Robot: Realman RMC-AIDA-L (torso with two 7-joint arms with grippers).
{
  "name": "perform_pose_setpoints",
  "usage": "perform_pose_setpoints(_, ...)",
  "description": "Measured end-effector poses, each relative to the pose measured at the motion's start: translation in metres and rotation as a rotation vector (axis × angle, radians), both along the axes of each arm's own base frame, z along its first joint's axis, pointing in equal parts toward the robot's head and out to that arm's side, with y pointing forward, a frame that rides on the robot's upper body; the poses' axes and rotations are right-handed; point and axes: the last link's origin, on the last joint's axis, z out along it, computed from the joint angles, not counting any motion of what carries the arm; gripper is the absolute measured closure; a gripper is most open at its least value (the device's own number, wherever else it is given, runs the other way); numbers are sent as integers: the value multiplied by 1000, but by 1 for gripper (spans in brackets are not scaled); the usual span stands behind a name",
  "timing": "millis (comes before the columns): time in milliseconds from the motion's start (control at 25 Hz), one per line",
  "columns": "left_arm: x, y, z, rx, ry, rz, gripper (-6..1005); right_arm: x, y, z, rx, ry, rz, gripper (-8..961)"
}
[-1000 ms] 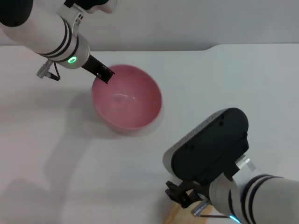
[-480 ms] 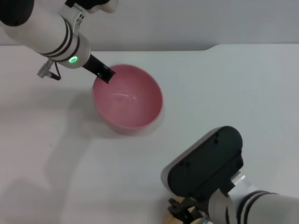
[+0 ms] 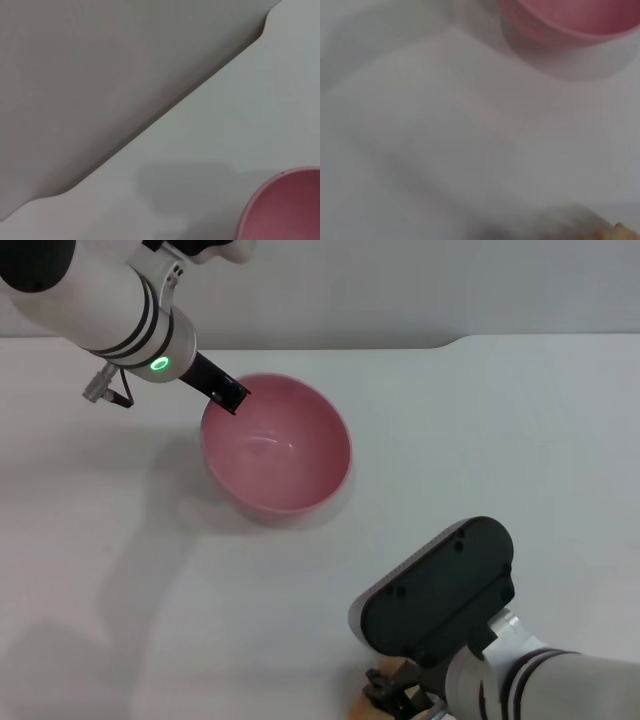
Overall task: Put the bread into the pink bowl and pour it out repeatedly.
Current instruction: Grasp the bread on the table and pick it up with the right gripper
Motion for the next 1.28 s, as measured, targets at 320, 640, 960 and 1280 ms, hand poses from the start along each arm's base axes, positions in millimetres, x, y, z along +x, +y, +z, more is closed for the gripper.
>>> perform_pose_setpoints(320,2,0,0,2,0,-6,956,10,5,-2,-2,-30,-22,311)
perform_pose_setpoints(640,2,0,0,1,2,-8,956,6,9,5,18,-41,2,448)
perform_pose_setpoints(960,3,0,-1,-1,3,-14,956,-16,26,21,79,-4,84,548)
perform_pose_setpoints(1280,2,0,-2,-3,3,-12,956,-29,34,29,105,0,141,584)
